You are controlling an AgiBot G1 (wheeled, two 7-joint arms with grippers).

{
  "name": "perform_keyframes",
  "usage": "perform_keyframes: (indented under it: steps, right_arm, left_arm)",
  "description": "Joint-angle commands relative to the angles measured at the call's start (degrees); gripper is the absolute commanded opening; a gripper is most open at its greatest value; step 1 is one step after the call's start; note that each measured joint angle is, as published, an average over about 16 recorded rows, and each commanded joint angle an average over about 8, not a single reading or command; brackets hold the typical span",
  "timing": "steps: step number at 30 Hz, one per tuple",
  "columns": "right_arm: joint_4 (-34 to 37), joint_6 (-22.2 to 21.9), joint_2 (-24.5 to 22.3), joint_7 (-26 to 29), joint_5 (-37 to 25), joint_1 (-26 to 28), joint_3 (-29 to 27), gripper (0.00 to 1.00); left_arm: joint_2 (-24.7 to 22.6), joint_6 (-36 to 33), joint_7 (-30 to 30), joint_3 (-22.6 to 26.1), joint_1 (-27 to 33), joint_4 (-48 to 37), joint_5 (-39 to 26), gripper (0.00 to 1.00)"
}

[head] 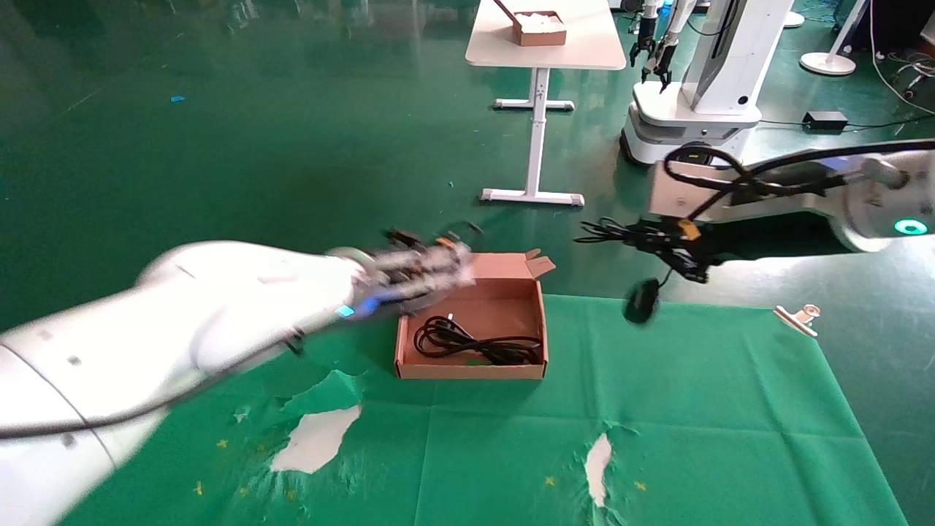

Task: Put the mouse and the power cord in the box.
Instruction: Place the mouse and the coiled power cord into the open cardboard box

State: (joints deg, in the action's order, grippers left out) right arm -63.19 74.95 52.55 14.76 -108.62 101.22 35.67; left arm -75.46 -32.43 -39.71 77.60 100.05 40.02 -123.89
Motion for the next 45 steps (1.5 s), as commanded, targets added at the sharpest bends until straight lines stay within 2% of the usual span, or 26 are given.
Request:
perform_keyframes:
  steps: [1, 6, 12, 22, 26, 30, 31, 37, 38, 39, 45]
  right_arm:
    - [-0.2, 0.0, 0.6, 0.0, -0.1, 0.2, 0.2, 0.0]
    - [1.1, -0.6, 3.5, -1.0, 0.6, -0.1, 0.7, 0.0]
    - [5.4, -3.4, 9.3, -3.7, 1.1, -0.9, 1.7, 0.0]
    - [22.9, -14.0, 22.9, -14.5, 0.5, 0.3, 3.6, 0.0]
    - [28.3, -17.2, 25.5, -18.4, 2.3, 0.5, 5.9, 0.0]
    - [30.6, -20.3, 26.1, -19.3, 5.0, 0.2, 10.1, 0.01]
    - [30.9, -21.1, 26.1, -19.1, 5.5, 0.1, 11.3, 0.07]
    - [32.5, -25.6, 26.3, -17.5, 7.4, -0.5, 16.7, 0.81]
    - [32.7, -26.0, 26.4, -17.4, 7.6, -0.7, 17.2, 0.92]
    - [32.9, -26.4, 26.4, -17.2, 7.8, -0.8, 17.6, 0.99]
    - [33.1, -27.1, 26.4, -17.1, 8.2, -1.0, 18.1, 1.0]
  left_arm:
    - [0.5, 0.3, -1.0, -0.2, 1.3, -2.7, 0.2, 1.0]
    - [7.1, -0.9, -2.2, -0.8, 3.3, -2.5, -0.4, 1.0]
    - [13.5, -4.0, -6.6, -0.7, 3.8, 2.5, -3.4, 1.0]
    - [16.3, -7.3, -15.1, -0.6, 3.1, 10.5, -10.1, 1.0]
    - [16.8, -8.1, -17.4, -0.6, 2.7, 12.5, -12.0, 1.0]
    - [17.2, -8.8, -19.0, -0.7, 2.5, 14.0, -13.5, 1.0]
    - [17.3, -8.9, -19.4, -0.7, 2.4, 14.3, -13.8, 1.0]
    - [17.7, -9.4, -20.5, -0.7, 2.2, 15.5, -14.9, 1.0]
    - [17.7, -9.5, -20.6, -0.7, 2.2, 15.6, -15.0, 1.0]
    - [17.8, -9.5, -20.7, -0.7, 2.2, 15.7, -15.1, 1.0]
    - [17.9, -9.6, -20.8, -0.7, 2.2, 15.9, -15.2, 1.0]
